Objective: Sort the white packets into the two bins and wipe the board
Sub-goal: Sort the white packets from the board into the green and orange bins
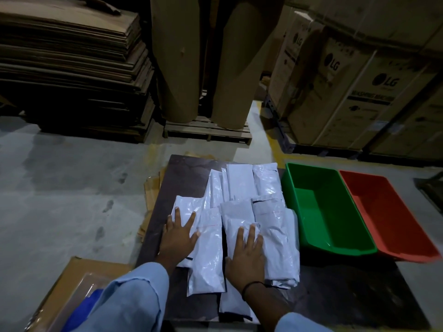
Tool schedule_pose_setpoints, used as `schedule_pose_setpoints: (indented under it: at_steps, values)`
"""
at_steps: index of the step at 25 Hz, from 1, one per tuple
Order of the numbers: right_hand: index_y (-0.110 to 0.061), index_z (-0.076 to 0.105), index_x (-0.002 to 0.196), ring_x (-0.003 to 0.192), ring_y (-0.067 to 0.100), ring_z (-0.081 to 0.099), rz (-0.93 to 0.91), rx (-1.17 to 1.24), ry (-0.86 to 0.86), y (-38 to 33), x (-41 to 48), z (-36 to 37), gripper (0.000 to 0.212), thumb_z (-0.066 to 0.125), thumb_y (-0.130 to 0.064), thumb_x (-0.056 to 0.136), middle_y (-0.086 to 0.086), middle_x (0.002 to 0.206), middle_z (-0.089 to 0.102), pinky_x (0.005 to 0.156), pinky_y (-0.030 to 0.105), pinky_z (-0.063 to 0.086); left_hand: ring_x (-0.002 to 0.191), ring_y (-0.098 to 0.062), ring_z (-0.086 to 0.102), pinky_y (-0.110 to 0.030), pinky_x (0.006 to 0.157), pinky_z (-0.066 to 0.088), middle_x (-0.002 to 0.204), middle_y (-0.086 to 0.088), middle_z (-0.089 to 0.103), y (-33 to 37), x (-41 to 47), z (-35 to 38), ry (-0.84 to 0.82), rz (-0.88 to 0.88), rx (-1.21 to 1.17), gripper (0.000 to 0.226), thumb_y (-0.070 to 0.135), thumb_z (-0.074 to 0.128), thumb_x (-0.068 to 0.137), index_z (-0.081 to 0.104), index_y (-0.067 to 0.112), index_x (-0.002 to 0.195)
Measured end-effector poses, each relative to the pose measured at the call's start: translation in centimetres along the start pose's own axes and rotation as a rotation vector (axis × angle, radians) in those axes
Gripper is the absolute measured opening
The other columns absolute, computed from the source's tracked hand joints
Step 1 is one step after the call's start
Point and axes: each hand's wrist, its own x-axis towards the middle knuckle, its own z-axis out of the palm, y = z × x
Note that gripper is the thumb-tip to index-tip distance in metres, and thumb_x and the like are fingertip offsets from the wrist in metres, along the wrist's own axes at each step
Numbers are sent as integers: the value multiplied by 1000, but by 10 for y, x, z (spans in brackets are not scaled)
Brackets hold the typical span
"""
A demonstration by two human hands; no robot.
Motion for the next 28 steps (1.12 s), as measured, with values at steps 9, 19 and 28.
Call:
schedule_pose_setpoints:
  at_steps: [9,19,28]
  values:
    - [-4,51,140,122,54,52,-50,42,-145,10,9,-3,101,76,-41,50,31,148,40,90,55,54,86,-50,62,-61,69,55,134,-24,62,2,10,10,164,-44,-16,67,11,92,62,72,24,125]
    - [-18,13,157,147,37,12,-208,263,-18,29,39,-71,84,51,-32,83,13,164,3,119,42,27,134,-36,34,-49,111,30,167,-4,18,62,16,-50,274,-173,-72,60,21,49,99,34,38,155]
    - [-16,34,150,137,44,25,-146,308,248,109,103,-144,81,54,-35,73,23,153,22,114,48,31,133,-32,28,-46,113,26,168,-3,12,185,25,-82,347,-37,-113,63,16,43,98,31,37,156]
